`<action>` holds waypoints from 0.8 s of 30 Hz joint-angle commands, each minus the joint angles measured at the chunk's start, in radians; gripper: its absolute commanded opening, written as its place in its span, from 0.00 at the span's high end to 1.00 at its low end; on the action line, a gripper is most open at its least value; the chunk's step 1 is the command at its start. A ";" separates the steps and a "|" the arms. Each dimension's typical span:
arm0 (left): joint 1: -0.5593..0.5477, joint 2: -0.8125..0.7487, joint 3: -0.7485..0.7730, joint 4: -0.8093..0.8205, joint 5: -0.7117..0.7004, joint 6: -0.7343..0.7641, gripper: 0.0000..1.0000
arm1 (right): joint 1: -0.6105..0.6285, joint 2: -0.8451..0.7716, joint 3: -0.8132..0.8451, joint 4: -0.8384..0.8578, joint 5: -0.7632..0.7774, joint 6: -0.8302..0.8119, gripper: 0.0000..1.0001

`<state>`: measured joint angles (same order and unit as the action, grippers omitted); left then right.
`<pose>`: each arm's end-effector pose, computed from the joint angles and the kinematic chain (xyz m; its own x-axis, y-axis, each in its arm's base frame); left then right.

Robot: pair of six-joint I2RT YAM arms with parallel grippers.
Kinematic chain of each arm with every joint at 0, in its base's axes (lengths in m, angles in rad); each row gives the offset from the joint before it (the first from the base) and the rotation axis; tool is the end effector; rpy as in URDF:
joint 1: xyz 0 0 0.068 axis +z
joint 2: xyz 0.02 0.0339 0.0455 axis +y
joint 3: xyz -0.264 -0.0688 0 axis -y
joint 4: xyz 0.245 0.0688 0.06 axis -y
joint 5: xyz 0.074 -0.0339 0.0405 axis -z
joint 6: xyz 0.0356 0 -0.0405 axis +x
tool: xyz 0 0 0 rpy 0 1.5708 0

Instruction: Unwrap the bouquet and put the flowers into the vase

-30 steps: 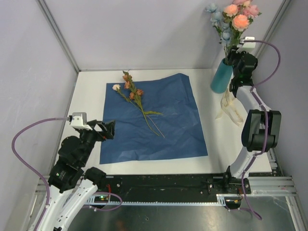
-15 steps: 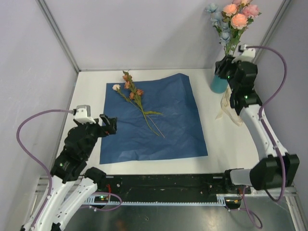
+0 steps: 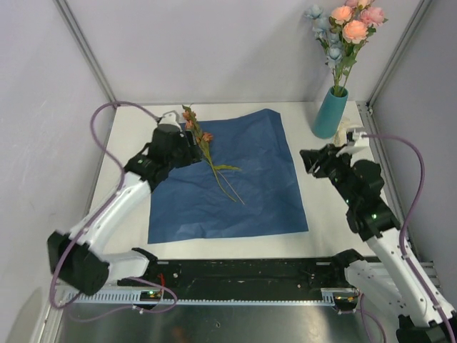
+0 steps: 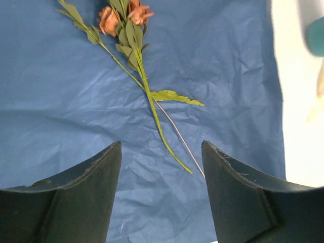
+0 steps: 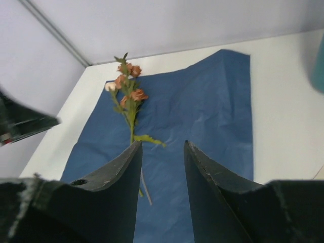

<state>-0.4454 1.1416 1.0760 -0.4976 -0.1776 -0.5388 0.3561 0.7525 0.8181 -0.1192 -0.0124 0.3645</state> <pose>0.2290 -0.1023 0.3391 -0.5620 -0.2914 -0.7742 0.0010 0.9357 -0.3529 0.1660 0.0622 0.3640 -0.1753 0.3151 -0.9327 -0.3186 0.8782 0.3566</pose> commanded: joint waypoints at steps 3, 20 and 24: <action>0.003 0.301 0.116 0.066 -0.006 -0.106 0.36 | 0.031 -0.159 -0.088 -0.008 -0.025 0.063 0.57; 0.026 0.823 0.375 0.079 -0.071 -0.169 0.47 | 0.033 -0.241 -0.100 -0.052 -0.053 0.047 0.56; 0.037 0.868 0.401 0.079 -0.060 -0.164 0.49 | 0.033 -0.250 -0.105 -0.053 -0.032 0.045 0.56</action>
<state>-0.4267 1.9797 1.4200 -0.4389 -0.2146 -0.6834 0.3843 0.5121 0.7174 -0.1703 -0.0521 0.4095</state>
